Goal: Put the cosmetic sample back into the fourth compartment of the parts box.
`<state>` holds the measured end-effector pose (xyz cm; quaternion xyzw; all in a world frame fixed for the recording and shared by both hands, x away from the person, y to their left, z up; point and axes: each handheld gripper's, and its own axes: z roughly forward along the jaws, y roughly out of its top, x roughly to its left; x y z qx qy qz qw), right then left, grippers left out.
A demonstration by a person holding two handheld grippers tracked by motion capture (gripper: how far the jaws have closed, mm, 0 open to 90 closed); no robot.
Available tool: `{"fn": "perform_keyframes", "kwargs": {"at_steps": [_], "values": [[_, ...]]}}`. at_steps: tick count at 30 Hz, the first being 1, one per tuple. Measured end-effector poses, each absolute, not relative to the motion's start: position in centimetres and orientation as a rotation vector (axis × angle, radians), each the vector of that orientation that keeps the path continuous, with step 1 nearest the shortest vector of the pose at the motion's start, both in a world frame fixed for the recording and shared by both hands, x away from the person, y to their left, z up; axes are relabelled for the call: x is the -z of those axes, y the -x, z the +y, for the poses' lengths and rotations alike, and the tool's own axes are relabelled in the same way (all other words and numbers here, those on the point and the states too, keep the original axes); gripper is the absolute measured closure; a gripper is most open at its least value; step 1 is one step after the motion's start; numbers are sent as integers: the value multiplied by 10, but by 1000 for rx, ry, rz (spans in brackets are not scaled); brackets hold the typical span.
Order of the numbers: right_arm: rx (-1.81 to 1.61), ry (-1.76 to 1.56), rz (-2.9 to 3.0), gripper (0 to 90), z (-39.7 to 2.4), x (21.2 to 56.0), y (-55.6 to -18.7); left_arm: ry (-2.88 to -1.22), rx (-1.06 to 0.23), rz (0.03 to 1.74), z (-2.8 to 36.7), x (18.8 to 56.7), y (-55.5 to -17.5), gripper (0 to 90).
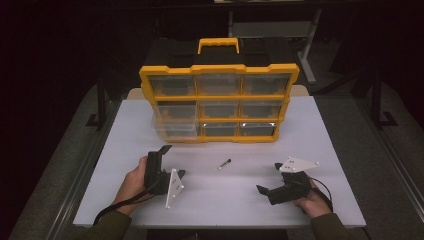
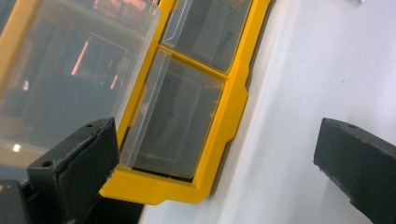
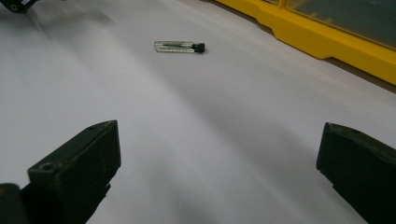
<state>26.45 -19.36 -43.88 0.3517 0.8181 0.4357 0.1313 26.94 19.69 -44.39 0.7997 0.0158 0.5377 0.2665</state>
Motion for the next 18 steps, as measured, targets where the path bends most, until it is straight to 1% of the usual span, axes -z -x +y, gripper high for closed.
{"fn": "perform_keyframes", "kwargs": {"at_steps": [8,18], "values": [[-1265,-1021,2376,0,-194,439,-265,-2184,-1389,123,199,441,-273,0],[-1268,-1027,2374,0,-194,439,-265,-2188,-1272,247,203,439,-278,0]]}}
